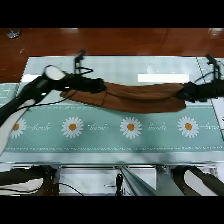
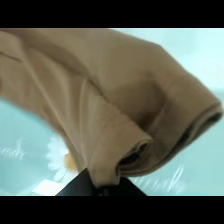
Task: Fold the shirts.
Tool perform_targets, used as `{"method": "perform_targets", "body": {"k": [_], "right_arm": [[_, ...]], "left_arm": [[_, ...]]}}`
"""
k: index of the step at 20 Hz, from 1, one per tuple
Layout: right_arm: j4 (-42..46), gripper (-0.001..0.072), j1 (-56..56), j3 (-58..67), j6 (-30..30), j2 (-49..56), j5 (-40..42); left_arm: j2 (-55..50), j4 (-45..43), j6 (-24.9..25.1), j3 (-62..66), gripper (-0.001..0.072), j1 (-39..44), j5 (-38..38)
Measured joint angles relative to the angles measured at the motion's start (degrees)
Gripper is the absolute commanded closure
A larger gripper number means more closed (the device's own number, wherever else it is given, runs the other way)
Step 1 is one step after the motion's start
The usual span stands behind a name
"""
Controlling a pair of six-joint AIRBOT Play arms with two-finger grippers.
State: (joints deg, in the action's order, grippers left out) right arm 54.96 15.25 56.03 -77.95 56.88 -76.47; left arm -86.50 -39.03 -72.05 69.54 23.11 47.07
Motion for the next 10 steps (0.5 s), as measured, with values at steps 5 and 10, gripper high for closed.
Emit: {"method": "perform_targets", "body": {"k": [5, 10], "right_arm": [[-0.31, 0.0681, -0.11, -6.01, -7.41, -18.73, -4.33], [-0.96, 0.0681, -0.11, -7.19, -10.40, -24.17, -5.57]], "left_arm": [[-13.84, -5.77, -7.78, 16.92, 0.0683, 12.11, 2.47], [-22.08, -5.09, -11.54, 24.63, 0.0682, 22.53, 6.03]]}}
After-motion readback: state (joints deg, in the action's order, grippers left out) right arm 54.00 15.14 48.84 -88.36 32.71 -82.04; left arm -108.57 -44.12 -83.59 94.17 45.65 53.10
